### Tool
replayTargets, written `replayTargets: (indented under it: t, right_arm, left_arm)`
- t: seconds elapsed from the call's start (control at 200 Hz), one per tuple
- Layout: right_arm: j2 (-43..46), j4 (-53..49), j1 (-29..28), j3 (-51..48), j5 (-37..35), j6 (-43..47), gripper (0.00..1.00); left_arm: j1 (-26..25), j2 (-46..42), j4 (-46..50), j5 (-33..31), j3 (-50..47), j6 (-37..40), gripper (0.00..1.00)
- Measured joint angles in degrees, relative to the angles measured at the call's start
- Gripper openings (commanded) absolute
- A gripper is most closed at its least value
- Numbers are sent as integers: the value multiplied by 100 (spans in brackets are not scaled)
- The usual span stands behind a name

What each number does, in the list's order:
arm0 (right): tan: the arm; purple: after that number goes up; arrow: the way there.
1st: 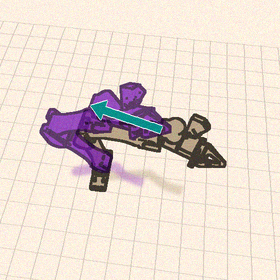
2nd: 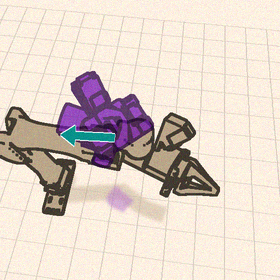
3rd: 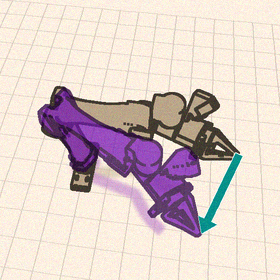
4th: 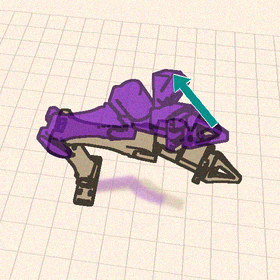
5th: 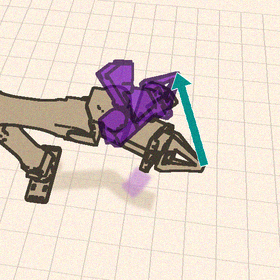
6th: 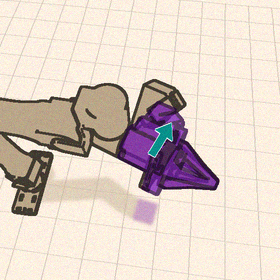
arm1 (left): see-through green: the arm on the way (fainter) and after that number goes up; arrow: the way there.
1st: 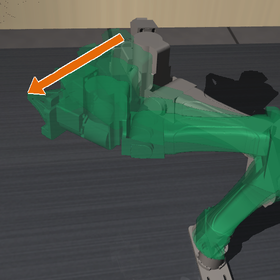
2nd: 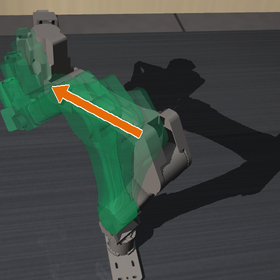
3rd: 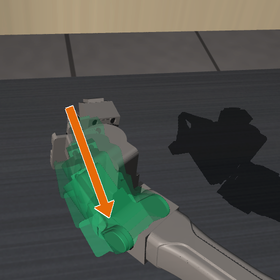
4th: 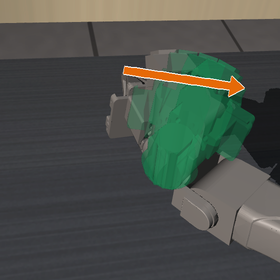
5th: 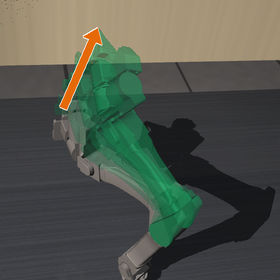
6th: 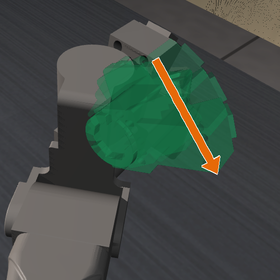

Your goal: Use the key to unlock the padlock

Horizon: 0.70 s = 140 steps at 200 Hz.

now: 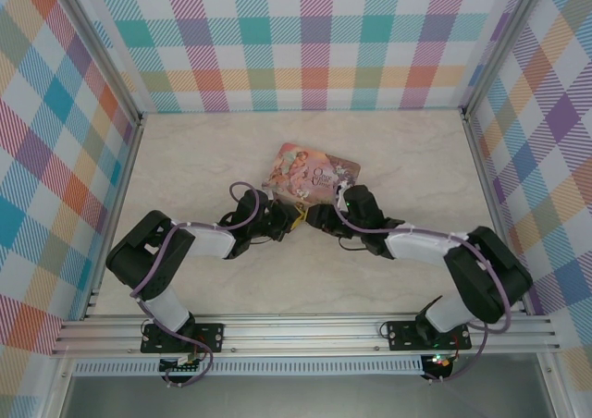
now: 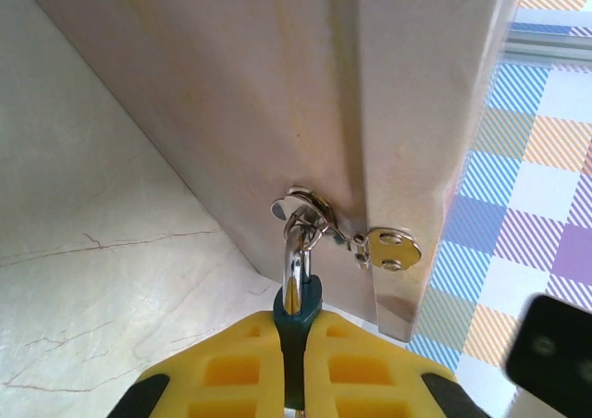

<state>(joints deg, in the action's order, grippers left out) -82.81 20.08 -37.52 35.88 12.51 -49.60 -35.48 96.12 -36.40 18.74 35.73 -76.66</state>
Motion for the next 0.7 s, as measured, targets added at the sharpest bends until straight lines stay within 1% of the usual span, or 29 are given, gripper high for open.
replayTargets:
  t: [0.05,0.195,0.295,0.425,0.555,0.62,0.7]
  right_arm:
    - [293,-188,39,-22,-74,284,57]
    - [1163,-505,98,-177,-411,1241,77]
    - [1626,-608,103,-210,-573,2092,86]
    - [1958,-629,103,-205,-632,3279,88]
    - [2002,-802,68,-105,-632,4328,87]
    - [2002,-922,-59,-31,-719,4922,87]
    - [1996,-1023,-400,15,-951,5744,85]
  left_arm:
    - [0,-11,15,0,0,11,0]
    - [0,-61,92,-4,24,20,0]
    - [0,-72,179,-2,63,15,0]
    - [0,-72,199,2,79,-9,0]
    - [0,-76,234,4,98,-50,0]
    - [0,-107,278,-4,101,-70,0]
    - [0,-168,352,-42,101,-114,0]
